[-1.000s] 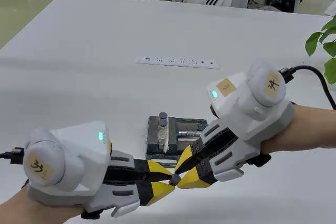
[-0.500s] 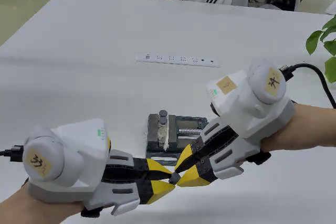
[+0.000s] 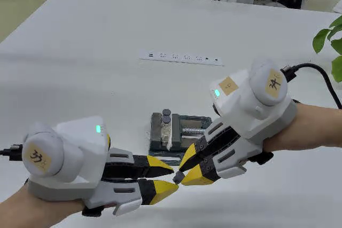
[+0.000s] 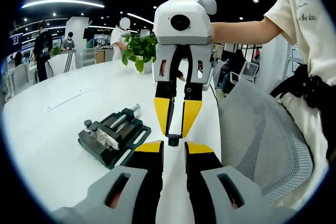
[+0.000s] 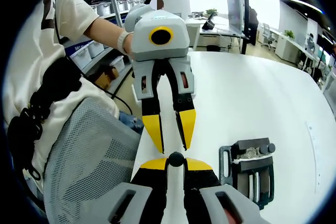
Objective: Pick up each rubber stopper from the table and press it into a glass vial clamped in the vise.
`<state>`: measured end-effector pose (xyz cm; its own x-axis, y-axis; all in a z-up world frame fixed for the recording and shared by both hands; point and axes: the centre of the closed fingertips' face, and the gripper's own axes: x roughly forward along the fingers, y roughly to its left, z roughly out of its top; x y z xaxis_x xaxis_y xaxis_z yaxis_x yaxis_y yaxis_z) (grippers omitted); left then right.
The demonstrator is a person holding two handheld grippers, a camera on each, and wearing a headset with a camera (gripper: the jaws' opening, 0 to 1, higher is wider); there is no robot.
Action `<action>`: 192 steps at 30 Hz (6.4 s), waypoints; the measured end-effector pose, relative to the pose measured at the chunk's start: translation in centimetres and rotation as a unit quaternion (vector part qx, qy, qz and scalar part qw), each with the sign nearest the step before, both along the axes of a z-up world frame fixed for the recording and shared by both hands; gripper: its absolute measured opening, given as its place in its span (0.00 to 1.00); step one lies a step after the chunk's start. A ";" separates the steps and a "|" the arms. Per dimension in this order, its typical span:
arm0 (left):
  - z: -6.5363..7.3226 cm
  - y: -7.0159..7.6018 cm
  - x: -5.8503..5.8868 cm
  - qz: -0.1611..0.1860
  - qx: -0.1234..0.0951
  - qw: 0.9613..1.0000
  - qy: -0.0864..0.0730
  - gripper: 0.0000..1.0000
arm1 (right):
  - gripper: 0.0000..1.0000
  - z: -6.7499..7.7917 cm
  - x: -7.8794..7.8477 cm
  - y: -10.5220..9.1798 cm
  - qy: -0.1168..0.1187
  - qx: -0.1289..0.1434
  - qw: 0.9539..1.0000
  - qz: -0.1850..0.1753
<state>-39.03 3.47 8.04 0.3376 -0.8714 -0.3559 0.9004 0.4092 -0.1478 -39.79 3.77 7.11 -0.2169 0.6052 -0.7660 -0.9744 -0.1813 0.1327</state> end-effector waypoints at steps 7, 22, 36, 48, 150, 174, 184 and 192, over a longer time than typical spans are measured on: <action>-1.1 1.0 0.7 0.031 0.016 0.999 0.004 0.40 | 0.06 -0.2 0.5 -0.1 -0.011 -0.004 1.000 -0.001; -3.0 4.1 2.5 0.110 0.054 0.992 0.011 0.99 | 0.06 -0.8 2.4 -0.9 -0.035 -0.022 0.999 0.003; -3.5 5.7 2.0 0.154 0.039 0.987 0.019 0.99 | 0.06 -0.9 7.9 -1.5 -0.138 -0.092 0.981 0.096; -3.4 7.1 2.4 0.180 0.030 0.983 0.021 0.99 | 0.06 -1.4 10.9 0.6 -0.224 -0.115 0.937 0.242; -4.7 7.7 2.9 0.190 0.007 0.981 0.044 0.93 | 0.05 -4.4 12.3 2.8 -0.139 -0.274 0.949 0.065; -4.5 7.6 3.2 0.186 0.010 0.982 0.044 0.93 | 0.13 -3.6 12.8 2.7 -0.158 -0.238 0.952 0.111; -4.1 7.7 3.5 0.183 0.013 0.982 0.038 0.93 | 0.05 -2.8 12.7 2.5 -0.129 -0.212 0.965 0.084; -4.2 7.9 3.5 0.182 0.015 0.982 0.040 0.93 | 0.00 -3.2 12.4 2.7 -0.119 -0.209 0.968 0.076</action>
<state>-35.53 11.32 3.82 0.5959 -0.6864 -0.4169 0.6792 0.7077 -0.1945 -27.37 6.48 3.89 -0.0670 0.2074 -0.9760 -0.9526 -0.3041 0.0007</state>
